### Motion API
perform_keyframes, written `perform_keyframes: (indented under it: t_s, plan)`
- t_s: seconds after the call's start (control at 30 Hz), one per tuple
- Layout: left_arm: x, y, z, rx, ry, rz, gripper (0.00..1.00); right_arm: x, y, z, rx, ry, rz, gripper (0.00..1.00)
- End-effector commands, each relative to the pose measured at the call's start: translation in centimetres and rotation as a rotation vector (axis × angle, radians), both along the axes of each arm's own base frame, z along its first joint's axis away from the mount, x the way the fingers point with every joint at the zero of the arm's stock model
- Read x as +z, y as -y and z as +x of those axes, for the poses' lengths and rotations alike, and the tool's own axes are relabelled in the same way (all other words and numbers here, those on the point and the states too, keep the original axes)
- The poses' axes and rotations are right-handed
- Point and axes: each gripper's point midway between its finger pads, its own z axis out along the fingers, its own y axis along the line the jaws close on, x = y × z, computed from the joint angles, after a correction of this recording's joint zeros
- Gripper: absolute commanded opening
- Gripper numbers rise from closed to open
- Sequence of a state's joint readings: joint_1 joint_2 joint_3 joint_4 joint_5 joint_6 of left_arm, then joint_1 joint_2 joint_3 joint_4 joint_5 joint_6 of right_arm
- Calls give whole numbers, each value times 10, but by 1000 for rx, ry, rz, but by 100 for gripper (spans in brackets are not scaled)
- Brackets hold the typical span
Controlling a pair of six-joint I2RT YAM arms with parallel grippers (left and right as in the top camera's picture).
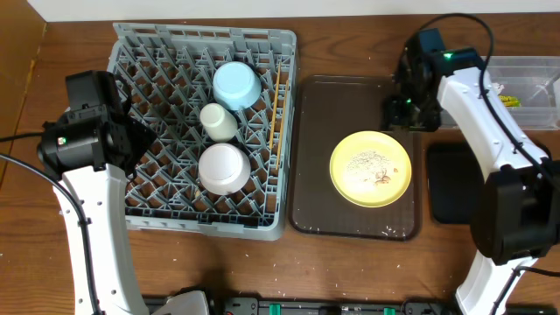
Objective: Sort waste into correct bins and load items into the dishwasher
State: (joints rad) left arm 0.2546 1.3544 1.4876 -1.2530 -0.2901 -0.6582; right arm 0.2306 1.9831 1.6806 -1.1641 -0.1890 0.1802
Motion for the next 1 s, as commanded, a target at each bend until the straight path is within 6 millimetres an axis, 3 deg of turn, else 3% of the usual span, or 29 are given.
perform_keyframes:
  t_s: [0.0,0.1,0.53,0.6,0.7,0.87,0.97]
  plan:
    - [6,-2,0,17,20,3,98,5,-36,-12,137,-3,87,85]
    - [6,-2,0,17,20,3,98,5,-51,-16,177,7,82,99]
    - [6,-2,0,17,20,3,98,19,-162,-30,416,168,209,99]
    - [6,-2,0,17,20,3,98,19,-173,-36,438,177,205,94]
    - [6,-2,0,17,20,3,98,13,-170,-39,384,180,109,86]
    - [6,-2,0,17,20,3,98,-4,-149,-48,289,173,-96,55]
    - [6,-2,0,17,20,3,98,-19,-145,-63,298,134,-131,53]
